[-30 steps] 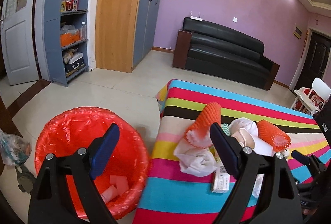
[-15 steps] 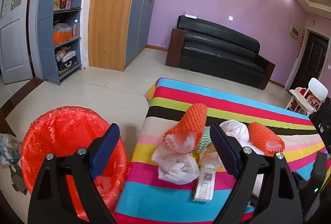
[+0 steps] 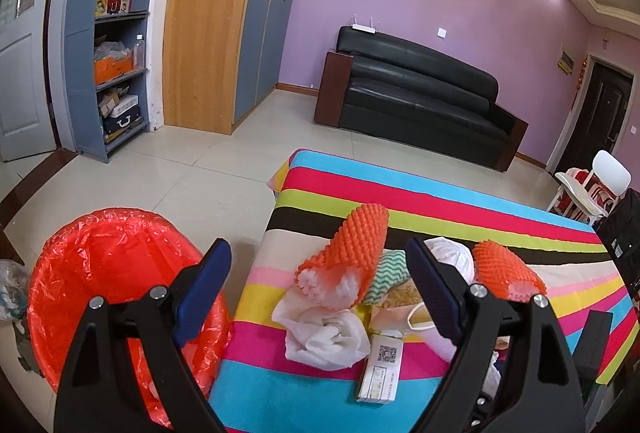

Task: Collect trash
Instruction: 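Grasp the crumpled white tissue with the right tool while the left grasps an orange foam net, then carry the tissue and orange foam net over the red bin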

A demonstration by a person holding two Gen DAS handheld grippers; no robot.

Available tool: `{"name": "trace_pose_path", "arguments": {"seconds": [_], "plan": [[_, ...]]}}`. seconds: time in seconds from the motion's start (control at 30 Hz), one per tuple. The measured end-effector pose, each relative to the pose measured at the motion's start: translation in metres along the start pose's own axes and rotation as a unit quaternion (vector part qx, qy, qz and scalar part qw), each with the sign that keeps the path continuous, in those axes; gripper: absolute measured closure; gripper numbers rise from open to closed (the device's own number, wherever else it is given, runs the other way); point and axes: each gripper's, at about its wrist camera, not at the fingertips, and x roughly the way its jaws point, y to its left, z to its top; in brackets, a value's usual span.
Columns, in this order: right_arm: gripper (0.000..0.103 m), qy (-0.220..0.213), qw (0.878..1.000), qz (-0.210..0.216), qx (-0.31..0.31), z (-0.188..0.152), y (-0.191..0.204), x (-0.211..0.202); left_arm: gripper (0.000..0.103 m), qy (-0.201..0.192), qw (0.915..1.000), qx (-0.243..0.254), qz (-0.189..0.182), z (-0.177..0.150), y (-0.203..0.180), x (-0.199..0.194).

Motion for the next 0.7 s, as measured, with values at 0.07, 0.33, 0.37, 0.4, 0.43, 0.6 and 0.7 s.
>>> {"name": "trace_pose_path", "arguments": {"seconds": [0.07, 0.33, 0.37, 0.4, 0.43, 0.6, 0.7], "plan": [[0.078, 0.0, 1.0, -0.002, -0.003, 0.001, 0.001, 0.0, 0.017, 0.001, 1.0, 0.002, 0.0, 0.001, 0.0, 0.003], [0.085, -0.028, 1.0, 0.01, -0.01, 0.004, 0.003, -0.023, 0.027, 0.039, 0.9988, 0.027, -0.004, 0.003, -0.008, 0.038], [0.085, -0.038, 0.999, 0.01, -0.012, 0.005, 0.004, -0.03, 0.027, 0.045, 0.9986, 0.029, -0.006, 0.001, -0.008, 0.042], [0.085, -0.043, 0.999, 0.011, -0.011, 0.006, 0.003, -0.034, 0.028, 0.052, 0.9982, 0.03, -0.007, 0.0, -0.008, 0.048], [0.085, -0.05, 0.999, 0.014, -0.008, 0.007, 0.002, -0.04, 0.029, 0.058, 0.9977, 0.032, -0.009, -0.002, -0.009, 0.053], [0.085, -0.072, 0.997, 0.015, 0.005, 0.011, -0.006, -0.057, 0.061, 0.09, 0.9945, 0.048, -0.02, -0.009, -0.011, 0.075], [0.085, -0.079, 0.997, 0.013, 0.013, 0.01, -0.014, -0.062, 0.085, 0.098, 0.9932, 0.057, -0.026, -0.011, -0.013, 0.078]]}}
